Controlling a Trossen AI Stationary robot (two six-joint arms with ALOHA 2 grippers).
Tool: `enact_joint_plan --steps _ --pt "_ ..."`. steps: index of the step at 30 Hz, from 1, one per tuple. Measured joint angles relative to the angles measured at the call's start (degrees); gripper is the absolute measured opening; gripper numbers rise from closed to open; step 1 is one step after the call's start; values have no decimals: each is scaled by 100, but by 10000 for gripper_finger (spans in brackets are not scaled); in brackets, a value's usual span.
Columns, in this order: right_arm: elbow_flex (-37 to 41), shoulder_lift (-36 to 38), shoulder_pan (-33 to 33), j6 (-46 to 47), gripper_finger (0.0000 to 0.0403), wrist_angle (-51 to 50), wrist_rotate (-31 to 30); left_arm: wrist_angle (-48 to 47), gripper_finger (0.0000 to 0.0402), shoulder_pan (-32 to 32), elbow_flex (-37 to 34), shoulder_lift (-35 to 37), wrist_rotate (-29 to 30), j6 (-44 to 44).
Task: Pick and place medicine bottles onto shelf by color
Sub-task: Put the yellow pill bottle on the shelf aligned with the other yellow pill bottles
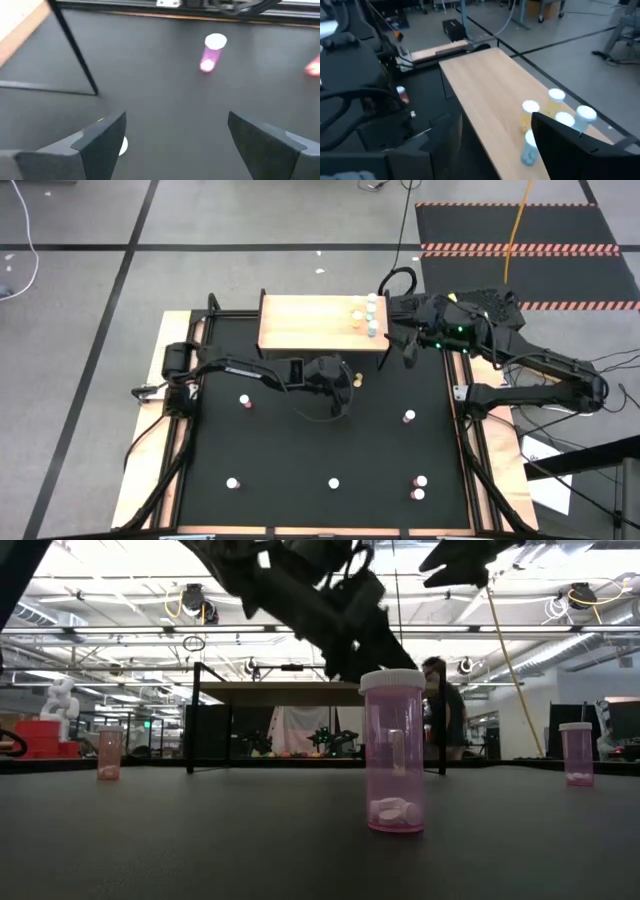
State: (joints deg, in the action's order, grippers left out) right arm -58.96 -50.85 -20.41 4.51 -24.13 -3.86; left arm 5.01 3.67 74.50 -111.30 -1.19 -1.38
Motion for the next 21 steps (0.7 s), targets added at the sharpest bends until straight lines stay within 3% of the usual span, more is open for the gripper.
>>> enact_joint_plan --steps 11,21 --pt "0 -11 586 0 235 -146 -633 284 351 172 0 -593 807 -176" --pt "0 -9 646 -89 235 -146 -662 832 337 308 -7 -877 986 -240"
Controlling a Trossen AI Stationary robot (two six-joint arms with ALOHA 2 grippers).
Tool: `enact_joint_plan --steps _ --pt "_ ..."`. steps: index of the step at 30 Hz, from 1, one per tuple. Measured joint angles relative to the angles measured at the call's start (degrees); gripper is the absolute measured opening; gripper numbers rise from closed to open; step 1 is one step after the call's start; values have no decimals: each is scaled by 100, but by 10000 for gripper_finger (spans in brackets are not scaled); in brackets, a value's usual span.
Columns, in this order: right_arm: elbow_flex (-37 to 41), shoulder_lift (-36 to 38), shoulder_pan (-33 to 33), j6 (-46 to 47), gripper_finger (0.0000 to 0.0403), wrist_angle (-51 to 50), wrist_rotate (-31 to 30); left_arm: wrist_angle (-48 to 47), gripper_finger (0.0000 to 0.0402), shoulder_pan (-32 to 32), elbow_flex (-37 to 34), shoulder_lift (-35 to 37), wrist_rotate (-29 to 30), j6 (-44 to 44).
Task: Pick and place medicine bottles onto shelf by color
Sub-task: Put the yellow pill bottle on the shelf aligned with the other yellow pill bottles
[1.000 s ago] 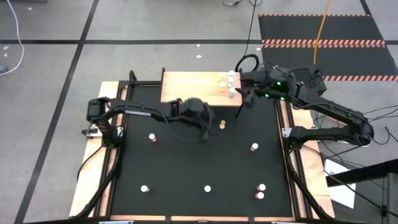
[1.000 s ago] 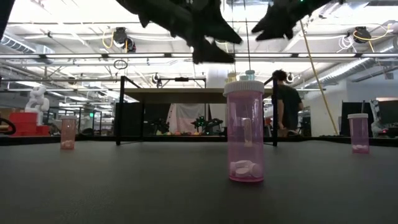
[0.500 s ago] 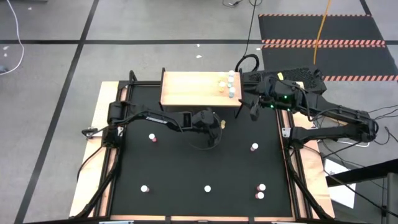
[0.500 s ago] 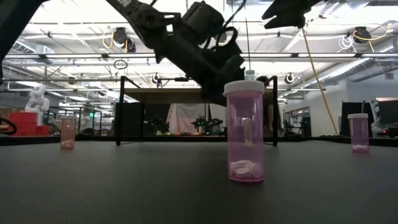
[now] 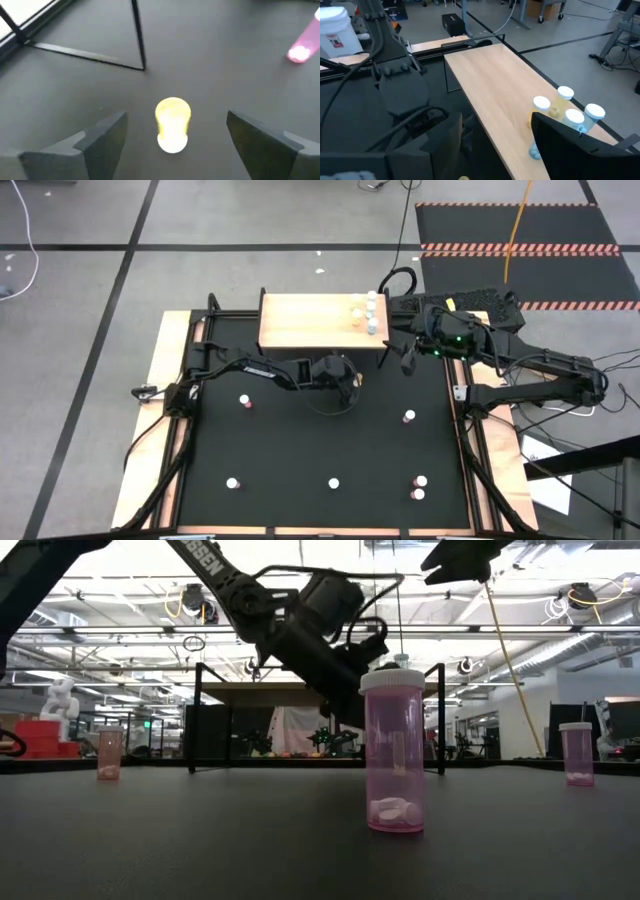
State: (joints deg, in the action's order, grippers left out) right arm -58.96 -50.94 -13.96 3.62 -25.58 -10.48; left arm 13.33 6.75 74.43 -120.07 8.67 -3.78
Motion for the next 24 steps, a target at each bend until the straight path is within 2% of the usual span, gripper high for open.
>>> enact_joint_plan --steps 11,16,24 --pt "0 12 0 -88 235 -39 13 78 228 2 11 -74 -4 -145" --pt "0 12 0 -88 235 -42 19 157 210 0 11 -74 -94 -145" --pt "0 23 0 -87 235 -39 139 222 209 67 11 -74 -117 -146"
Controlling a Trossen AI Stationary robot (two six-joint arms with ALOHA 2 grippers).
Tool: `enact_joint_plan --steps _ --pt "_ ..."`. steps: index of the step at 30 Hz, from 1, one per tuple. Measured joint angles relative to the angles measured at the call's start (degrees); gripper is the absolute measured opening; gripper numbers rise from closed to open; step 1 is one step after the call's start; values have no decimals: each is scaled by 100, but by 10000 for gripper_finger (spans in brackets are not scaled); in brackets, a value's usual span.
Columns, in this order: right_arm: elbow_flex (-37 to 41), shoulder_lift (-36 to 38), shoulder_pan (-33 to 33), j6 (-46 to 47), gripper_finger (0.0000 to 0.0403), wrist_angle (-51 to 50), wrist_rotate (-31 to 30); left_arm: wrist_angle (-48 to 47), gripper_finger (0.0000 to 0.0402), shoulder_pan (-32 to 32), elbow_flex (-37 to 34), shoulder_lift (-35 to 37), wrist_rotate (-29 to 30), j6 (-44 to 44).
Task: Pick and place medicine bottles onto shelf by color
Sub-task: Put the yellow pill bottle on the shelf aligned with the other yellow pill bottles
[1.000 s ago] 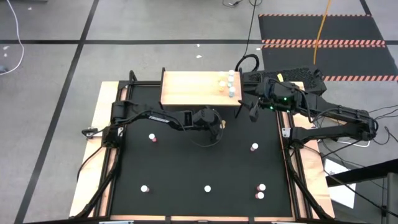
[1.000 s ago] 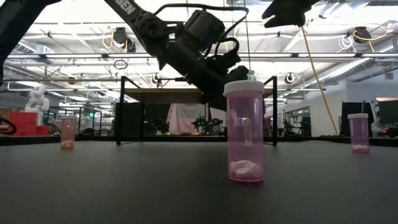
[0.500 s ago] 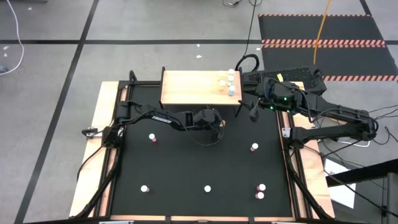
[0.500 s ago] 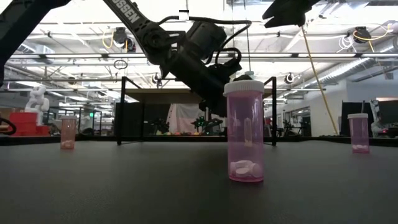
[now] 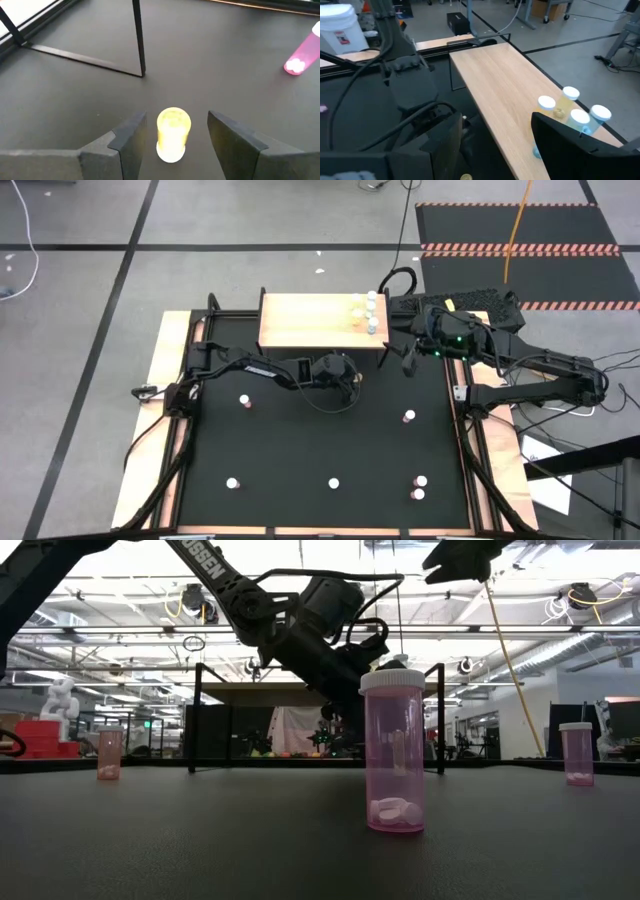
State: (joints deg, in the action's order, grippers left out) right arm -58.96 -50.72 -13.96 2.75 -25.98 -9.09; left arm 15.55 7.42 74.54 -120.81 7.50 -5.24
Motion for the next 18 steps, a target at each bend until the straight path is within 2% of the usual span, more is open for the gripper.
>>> enact_joint_plan --steps 18 --pt "0 191 94 99 235 -104 27 350 209 -20 0 -286 72 -289"
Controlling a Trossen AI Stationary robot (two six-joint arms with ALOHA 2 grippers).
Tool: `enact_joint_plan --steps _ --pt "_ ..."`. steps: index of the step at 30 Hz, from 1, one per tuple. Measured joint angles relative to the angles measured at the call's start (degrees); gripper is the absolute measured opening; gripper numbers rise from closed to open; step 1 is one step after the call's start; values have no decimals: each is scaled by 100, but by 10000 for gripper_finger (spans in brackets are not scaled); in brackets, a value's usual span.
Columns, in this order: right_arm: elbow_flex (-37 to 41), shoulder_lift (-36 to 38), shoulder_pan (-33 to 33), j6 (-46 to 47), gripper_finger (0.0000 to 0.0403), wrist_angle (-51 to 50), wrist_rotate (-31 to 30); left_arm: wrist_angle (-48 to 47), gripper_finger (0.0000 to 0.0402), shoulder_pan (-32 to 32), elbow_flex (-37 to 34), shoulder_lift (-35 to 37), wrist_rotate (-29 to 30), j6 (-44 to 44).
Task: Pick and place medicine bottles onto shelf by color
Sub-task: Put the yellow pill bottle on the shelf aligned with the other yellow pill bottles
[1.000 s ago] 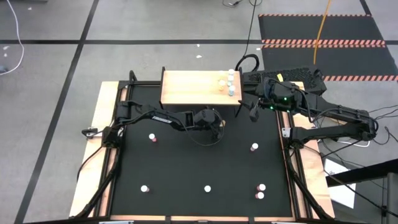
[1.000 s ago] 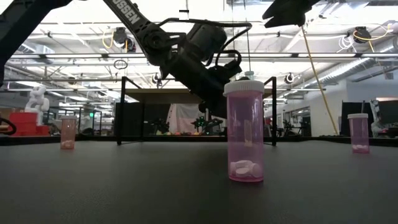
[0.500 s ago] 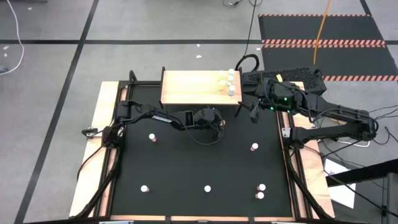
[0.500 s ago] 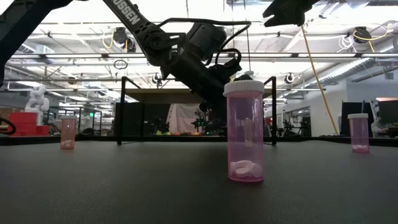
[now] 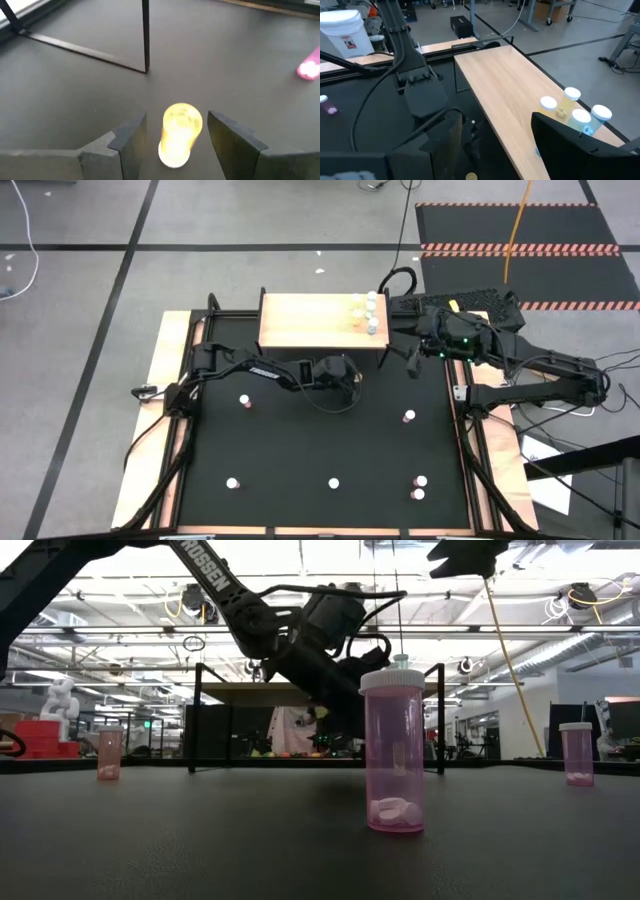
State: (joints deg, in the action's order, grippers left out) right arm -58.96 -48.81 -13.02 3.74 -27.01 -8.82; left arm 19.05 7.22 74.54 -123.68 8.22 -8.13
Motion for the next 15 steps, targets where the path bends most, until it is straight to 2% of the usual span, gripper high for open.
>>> enact_joint_plan --steps 5,12,15 --pt "0 8 0 11 235 -75 -2 -1 195 -1 0 2 86 -26" --pt "0 8 0 13 235 -80 -4 21 116 0 0 2 91 -174" --pt "0 8 0 37 235 -166 -7 40 100 0 -1 42 83 -381"
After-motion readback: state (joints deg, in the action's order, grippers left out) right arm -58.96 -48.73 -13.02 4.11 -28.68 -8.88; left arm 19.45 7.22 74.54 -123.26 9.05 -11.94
